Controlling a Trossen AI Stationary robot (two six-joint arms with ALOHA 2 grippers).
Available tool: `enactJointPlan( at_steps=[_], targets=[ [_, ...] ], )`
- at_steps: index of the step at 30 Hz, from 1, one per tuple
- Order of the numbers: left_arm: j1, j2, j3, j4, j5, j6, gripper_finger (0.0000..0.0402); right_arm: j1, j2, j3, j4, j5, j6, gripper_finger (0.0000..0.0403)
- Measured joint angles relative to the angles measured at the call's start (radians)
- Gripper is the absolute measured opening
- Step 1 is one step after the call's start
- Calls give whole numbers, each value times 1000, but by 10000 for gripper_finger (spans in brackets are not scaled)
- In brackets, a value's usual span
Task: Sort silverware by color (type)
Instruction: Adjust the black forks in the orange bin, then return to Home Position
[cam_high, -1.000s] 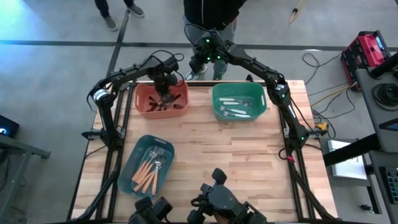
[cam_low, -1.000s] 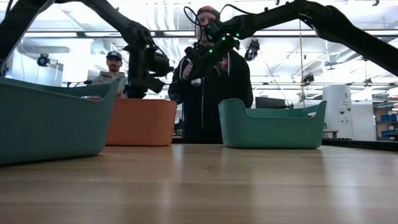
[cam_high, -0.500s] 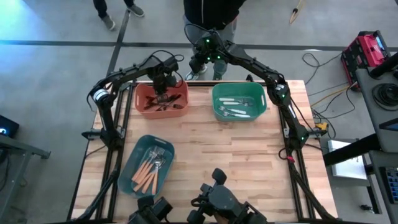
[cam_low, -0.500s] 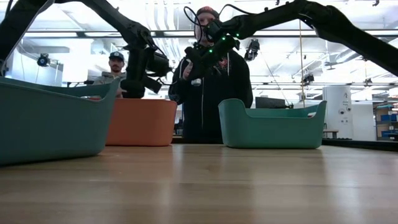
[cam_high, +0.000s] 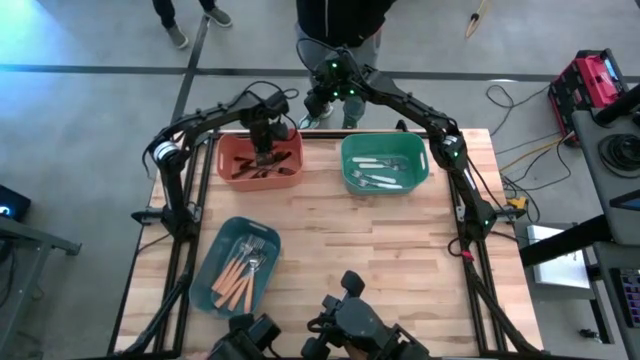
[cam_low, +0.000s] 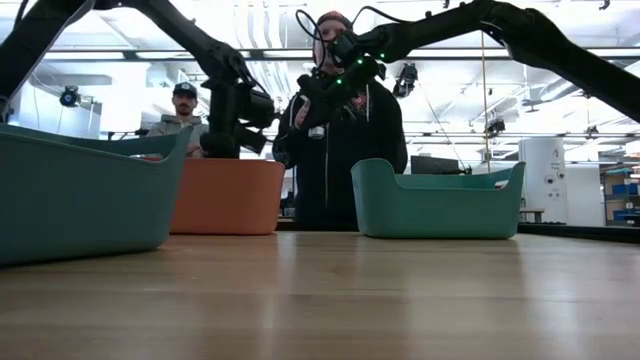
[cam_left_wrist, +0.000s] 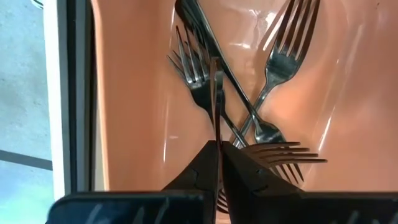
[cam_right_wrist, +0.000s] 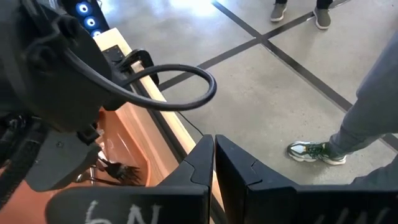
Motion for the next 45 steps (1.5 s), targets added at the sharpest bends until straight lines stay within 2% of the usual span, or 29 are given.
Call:
enactJointPlan(
  at_steps=[12,24,37,45],
  targets=[
    [0,17,0,24,0,-2,2,0,0,0,-12,0,0,9],
    [0,15,0,34,-1,-36,68,0,-2,0,-13,0,0,9],
    [5,-50,80,33,6,-92,73,0,-20,0,-17,0,20,9],
    [27,-184,71,94,184,-153,67,0,-47,0,-36,-3,13,9]
  ],
)
